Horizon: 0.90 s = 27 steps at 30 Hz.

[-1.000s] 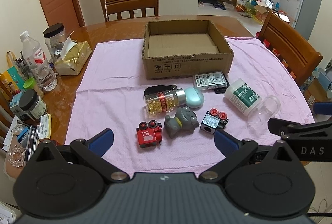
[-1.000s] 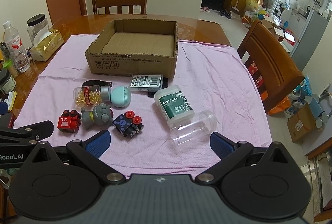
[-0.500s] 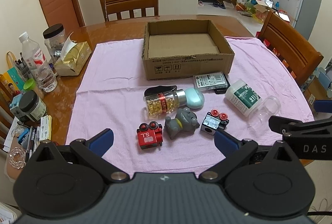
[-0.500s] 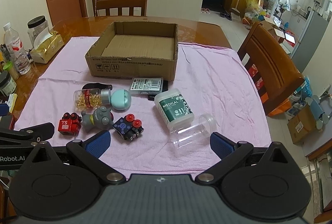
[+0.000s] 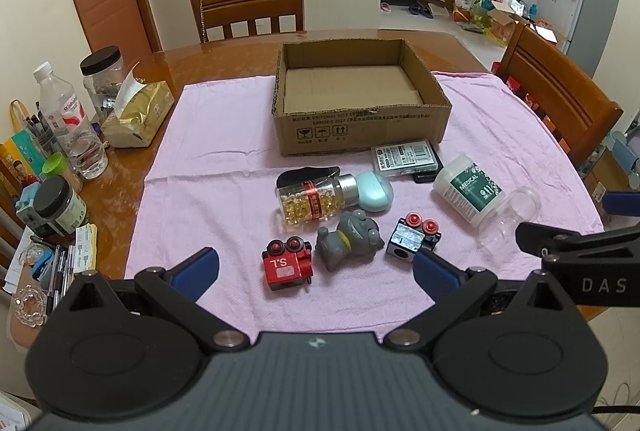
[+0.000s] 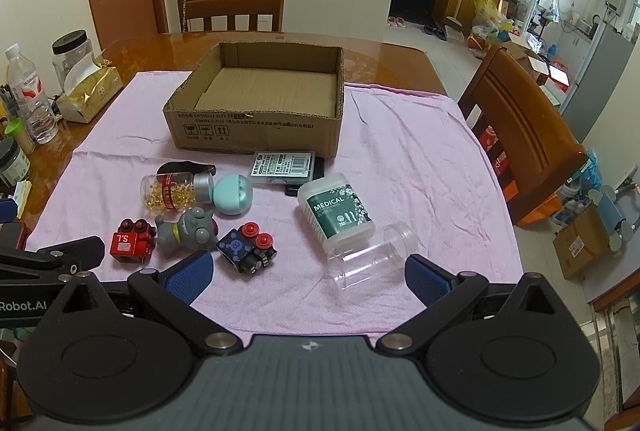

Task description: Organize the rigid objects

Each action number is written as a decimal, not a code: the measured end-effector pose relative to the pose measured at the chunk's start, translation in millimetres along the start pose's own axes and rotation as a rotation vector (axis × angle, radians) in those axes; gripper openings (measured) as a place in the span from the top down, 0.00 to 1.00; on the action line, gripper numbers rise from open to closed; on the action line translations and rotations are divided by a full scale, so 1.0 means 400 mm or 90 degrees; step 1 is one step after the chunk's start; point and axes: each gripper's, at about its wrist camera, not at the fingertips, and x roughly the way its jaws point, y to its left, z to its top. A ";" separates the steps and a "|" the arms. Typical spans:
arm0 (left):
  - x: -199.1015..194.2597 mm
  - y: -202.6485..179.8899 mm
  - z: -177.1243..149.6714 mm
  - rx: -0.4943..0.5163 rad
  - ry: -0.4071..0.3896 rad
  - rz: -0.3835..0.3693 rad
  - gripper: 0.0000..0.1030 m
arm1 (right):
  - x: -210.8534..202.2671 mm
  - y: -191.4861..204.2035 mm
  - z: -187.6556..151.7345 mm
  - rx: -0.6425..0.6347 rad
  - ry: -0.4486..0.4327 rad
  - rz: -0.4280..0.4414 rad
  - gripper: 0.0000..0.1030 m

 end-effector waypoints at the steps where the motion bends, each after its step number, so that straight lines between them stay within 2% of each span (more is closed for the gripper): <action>1: 0.001 0.001 0.000 -0.001 0.000 0.000 0.01 | 0.000 -0.001 0.000 0.000 -0.001 0.000 0.00; 12: 0.009 -0.002 0.001 0.010 -0.009 -0.003 0.01 | 0.010 -0.001 0.001 -0.008 -0.006 0.002 0.00; 18: 0.027 0.006 -0.003 0.008 -0.031 -0.039 0.01 | 0.026 -0.001 -0.005 -0.031 -0.033 0.004 0.00; 27: 0.067 0.012 -0.041 0.048 -0.054 -0.035 0.01 | 0.064 -0.007 -0.042 -0.060 -0.036 0.025 0.00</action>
